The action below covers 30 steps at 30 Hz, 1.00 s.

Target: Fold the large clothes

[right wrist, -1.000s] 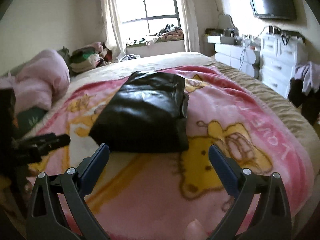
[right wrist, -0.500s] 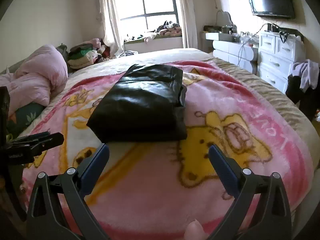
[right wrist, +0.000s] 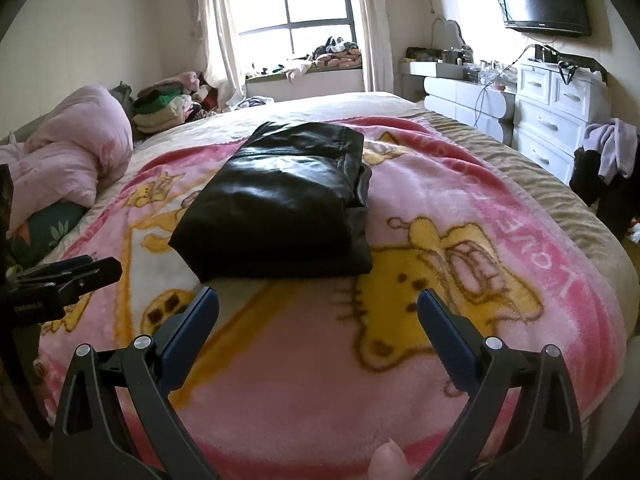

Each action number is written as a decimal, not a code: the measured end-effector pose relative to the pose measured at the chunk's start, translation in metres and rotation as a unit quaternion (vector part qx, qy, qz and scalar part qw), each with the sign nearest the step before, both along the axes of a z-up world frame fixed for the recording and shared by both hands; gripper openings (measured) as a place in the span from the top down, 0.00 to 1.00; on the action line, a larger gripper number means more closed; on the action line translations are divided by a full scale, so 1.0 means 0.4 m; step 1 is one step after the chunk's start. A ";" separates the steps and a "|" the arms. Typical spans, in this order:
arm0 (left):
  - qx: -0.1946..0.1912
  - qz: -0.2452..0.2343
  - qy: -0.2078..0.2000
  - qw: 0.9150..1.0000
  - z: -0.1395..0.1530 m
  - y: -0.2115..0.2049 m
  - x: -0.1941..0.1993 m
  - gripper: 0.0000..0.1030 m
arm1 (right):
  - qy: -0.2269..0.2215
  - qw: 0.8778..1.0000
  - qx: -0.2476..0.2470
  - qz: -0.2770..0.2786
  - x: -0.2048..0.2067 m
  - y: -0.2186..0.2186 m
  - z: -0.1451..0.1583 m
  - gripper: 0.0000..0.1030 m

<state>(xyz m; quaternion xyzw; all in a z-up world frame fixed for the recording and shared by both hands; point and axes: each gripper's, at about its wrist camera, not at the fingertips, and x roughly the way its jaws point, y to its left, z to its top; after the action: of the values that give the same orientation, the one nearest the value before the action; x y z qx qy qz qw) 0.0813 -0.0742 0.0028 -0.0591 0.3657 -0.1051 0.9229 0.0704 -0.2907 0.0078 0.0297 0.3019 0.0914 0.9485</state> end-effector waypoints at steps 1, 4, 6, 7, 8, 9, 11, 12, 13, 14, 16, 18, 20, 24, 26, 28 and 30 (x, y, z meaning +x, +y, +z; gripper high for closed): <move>0.000 0.001 0.000 1.000 0.000 0.000 0.000 0.09 | 0.000 1.000 0.001 -0.001 0.000 0.000 0.000 0.04; 0.002 0.003 0.001 1.000 -0.001 0.000 0.000 0.09 | 0.000 1.000 0.000 -0.002 0.000 0.000 0.000 0.04; 0.004 0.006 0.000 1.000 -0.001 0.000 -0.001 0.09 | 0.001 1.000 0.001 -0.002 0.000 0.000 -0.001 0.04; 0.005 0.007 -0.001 1.000 -0.001 0.000 -0.001 0.09 | 0.001 1.000 0.002 -0.002 0.000 -0.001 -0.001 0.04; 0.005 0.007 -0.002 1.000 0.000 0.001 -0.002 0.09 | 0.001 1.000 0.002 -0.002 0.000 -0.001 -0.001 0.04; 0.006 0.008 -0.003 1.000 0.000 0.000 -0.003 0.09 | 0.001 1.000 0.004 -0.002 0.000 0.000 -0.001 0.04; 0.005 0.007 -0.002 1.000 0.000 0.001 -0.001 0.09 | 0.001 1.000 0.002 -0.003 0.000 -0.001 -0.002 0.04; 0.006 0.008 -0.001 1.000 0.000 0.001 -0.001 0.09 | 0.001 1.000 0.002 -0.003 -0.001 0.001 -0.002 0.04; 0.007 0.008 -0.001 1.000 0.000 0.001 -0.001 0.09 | 0.002 1.000 0.003 -0.001 0.001 -0.002 -0.002 0.04; 0.007 0.007 -0.002 1.000 0.000 0.001 -0.001 0.09 | 0.002 1.000 0.003 -0.001 0.001 -0.001 -0.003 0.04; 0.007 0.007 -0.001 1.000 0.000 0.002 -0.001 0.09 | 0.002 1.000 0.001 -0.001 0.000 0.000 -0.002 0.04; 0.006 0.007 -0.001 1.000 0.000 0.005 0.000 0.09 | 0.002 1.000 0.000 -0.001 0.000 0.000 -0.004 0.04; 0.007 0.007 -0.001 1.000 0.000 0.004 0.000 0.09 | 0.003 1.000 -0.002 0.000 0.001 0.002 -0.007 0.04; 0.009 0.007 0.000 1.000 0.000 0.005 0.000 0.09 | 0.003 1.000 -0.004 0.000 -0.001 0.004 -0.009 0.04; 0.009 0.007 0.002 1.000 -0.001 0.006 0.001 0.09 | 0.003 1.000 -0.003 0.000 0.001 0.003 -0.008 0.04; 0.009 0.007 0.004 1.000 -0.003 0.012 -0.001 0.09 | 0.003 1.000 -0.002 -0.001 0.000 0.004 -0.008 0.04; 0.013 0.008 0.006 1.000 -0.003 0.011 -0.002 0.09 | 0.003 1.000 -0.003 0.000 0.001 0.003 -0.007 0.04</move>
<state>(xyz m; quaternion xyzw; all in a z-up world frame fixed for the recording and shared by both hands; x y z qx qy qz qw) 0.0805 -0.0698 0.0014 -0.0508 0.3716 -0.0932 0.9223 0.0707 -0.2894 0.0049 0.0274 0.3050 0.0905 0.9476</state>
